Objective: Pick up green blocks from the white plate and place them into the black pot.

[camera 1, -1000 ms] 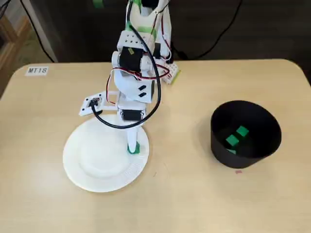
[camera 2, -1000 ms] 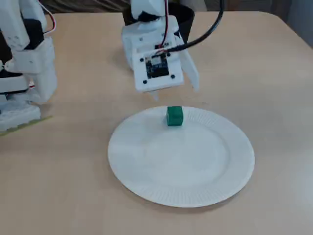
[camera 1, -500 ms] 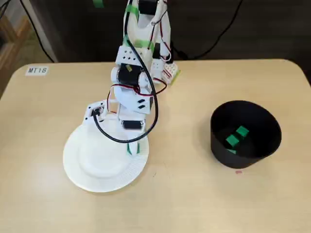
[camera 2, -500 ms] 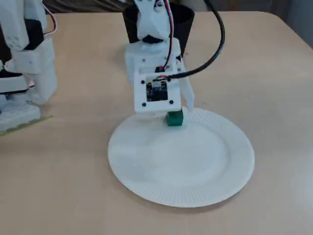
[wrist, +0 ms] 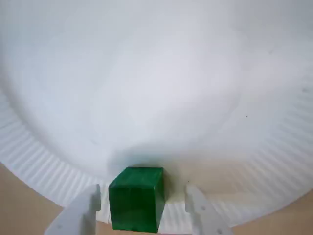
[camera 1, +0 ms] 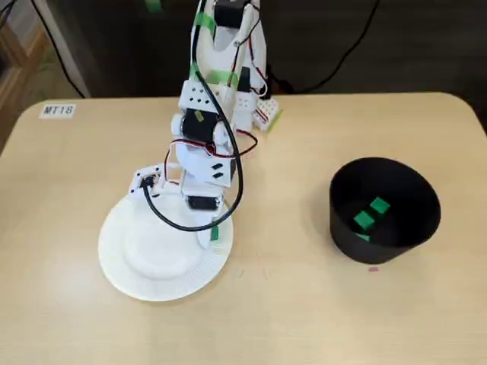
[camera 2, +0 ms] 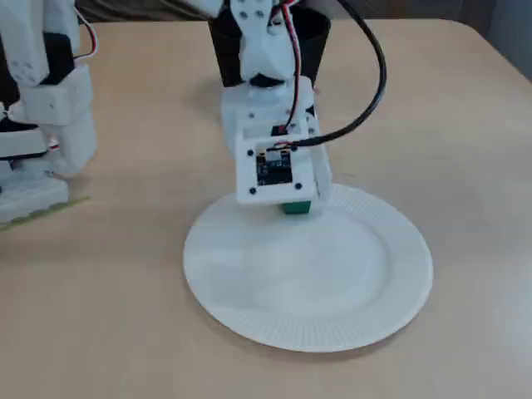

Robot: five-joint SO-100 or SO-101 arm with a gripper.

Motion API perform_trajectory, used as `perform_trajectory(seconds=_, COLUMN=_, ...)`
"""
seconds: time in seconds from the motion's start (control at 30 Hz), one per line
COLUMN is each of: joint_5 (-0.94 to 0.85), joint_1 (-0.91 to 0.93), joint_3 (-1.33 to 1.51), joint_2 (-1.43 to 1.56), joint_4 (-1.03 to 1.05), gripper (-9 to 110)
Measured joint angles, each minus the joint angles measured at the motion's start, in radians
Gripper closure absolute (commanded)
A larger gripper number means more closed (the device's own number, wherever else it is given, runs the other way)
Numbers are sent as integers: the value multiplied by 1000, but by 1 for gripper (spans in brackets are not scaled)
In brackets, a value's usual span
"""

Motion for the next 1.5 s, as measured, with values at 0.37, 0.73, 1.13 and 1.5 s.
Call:
perform_trajectory(seconds=0.37, joint_5=-6, joint_1=26, joint_3=-25, joint_2=-3, joint_4=-2, gripper=104)
perform_trajectory(seconds=0.73, joint_5=41, joint_1=-143, joint_3=104, joint_2=578, joint_4=-368, gripper=104)
perform_trajectory(seconds=1.13, joint_5=282, joint_1=-673, joint_3=348, joint_2=925, joint_4=-661, gripper=104)
perform_trajectory(seconds=1.5, joint_5=285, joint_1=-871, joint_3=696, joint_2=928, joint_4=-992, gripper=104)
